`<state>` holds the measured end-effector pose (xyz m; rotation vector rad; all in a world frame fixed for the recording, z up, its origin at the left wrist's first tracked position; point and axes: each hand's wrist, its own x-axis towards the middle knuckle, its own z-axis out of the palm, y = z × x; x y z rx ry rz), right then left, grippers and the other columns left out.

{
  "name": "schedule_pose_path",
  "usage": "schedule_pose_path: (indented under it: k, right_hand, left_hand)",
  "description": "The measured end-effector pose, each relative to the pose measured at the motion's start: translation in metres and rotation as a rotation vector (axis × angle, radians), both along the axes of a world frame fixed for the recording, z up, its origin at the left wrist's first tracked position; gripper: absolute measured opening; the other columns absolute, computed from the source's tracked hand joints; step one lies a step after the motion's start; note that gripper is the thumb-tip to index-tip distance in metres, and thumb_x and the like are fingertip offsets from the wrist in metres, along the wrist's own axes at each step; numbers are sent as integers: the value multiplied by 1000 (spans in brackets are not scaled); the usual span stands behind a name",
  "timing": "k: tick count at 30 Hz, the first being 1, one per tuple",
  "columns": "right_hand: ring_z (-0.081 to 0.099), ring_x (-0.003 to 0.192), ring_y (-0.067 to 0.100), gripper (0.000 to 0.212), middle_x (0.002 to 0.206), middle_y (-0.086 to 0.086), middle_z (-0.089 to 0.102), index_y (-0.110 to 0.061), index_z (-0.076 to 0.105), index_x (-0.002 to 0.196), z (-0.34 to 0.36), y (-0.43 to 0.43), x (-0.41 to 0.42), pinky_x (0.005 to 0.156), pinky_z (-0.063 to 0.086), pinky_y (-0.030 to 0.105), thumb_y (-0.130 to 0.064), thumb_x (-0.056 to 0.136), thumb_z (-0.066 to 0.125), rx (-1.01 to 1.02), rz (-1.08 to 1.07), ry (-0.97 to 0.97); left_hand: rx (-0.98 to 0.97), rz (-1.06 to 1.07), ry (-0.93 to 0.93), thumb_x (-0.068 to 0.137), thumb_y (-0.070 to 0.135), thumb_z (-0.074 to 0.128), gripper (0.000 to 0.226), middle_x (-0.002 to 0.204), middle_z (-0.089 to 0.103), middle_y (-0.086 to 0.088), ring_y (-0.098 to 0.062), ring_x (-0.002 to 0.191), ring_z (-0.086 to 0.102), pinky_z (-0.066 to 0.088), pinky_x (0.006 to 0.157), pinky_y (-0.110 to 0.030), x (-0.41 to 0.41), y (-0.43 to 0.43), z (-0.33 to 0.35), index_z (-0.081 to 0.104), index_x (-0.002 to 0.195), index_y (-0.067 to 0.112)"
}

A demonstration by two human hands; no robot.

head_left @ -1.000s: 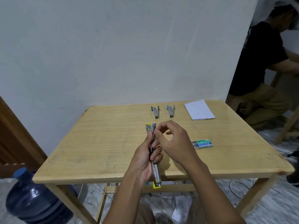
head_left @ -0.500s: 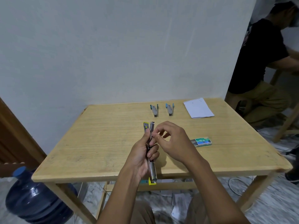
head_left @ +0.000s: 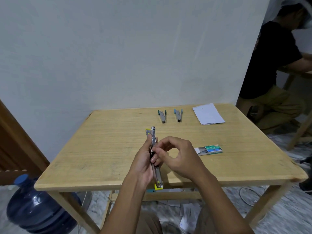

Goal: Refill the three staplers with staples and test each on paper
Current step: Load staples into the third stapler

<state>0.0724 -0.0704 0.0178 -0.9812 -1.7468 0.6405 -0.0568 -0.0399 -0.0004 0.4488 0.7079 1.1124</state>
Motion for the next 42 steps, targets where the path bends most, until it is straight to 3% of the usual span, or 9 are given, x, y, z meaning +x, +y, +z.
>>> schedule_pose_path:
  k: [4,11,16,20,27,31,34,39,42]
  right_hand:
    - [64,83,12,41,84,-7,69,-33,67,120,4,9,-4,79,53,36,-55,88,52,-73,-150,7]
    - [66,82,21,55,87,-4,58,-34,60,133,2,10,-11,80,54,49,-62,87,46,-127,-173,6]
    - [70,67,18,28,81,-3,63,-36,75,103,7,1,-14,72,58,49,-50,96,52,-207,-133,141]
    - [67,68,16,39,78,-4,62,-23,76,77,6,0,-15,73,57,45,-46,98,53,-224,-171,127]
    - [67,76,8,34,80,-7,65,-29,65,129,4,-2,-15,78,57,37,-39,99,53,-183,-185,153]
    - [61,62,0,31,67,-4,62,-18,78,93,16,-4,-12,63,48,13,-35,100,53,-295,-131,260]
    - [43,49,9,49,52,-3,47,-15,57,54,20,-2,-11,55,39,17,-36,98,58,-398,-132,333]
    - [28,66,25,74,74,20,30,9,63,93,19,-1,-13,65,30,35,-63,75,59,-411,-125,367]
    - [41,49,9,47,49,0,43,-18,70,56,14,-1,-8,60,37,16,-38,97,57,-447,-68,332]
  left_hand:
    - [38,-55,-76,98,41,50,38,49,37,5,-3,27,29,24,28,-15,5,-8,8,59,103,5]
    - [73,-68,-19,98,44,50,41,49,36,4,-3,28,28,24,31,-15,5,-12,10,54,73,11]
    - [76,-68,-38,97,43,50,37,52,38,5,-3,29,27,23,31,-15,6,-14,11,59,79,12]
    - [61,-58,-59,97,42,51,36,51,38,5,-2,28,27,23,29,-15,7,-16,11,57,80,11]
    - [116,-61,24,96,45,51,43,50,34,4,-3,30,26,20,34,-17,8,-16,11,53,68,13]
    - [172,-81,114,97,48,46,51,55,21,2,-4,32,21,14,38,-19,6,-14,10,46,59,15]
    - [197,-90,160,99,46,46,47,58,20,1,-5,34,20,15,36,-18,3,-12,8,47,65,14]
    - [189,-84,162,98,41,47,37,52,36,3,-5,32,21,19,32,-18,1,-11,6,54,74,13]
    - [157,-88,158,99,42,46,45,50,33,3,-4,32,22,17,33,-18,0,-10,6,48,65,13]
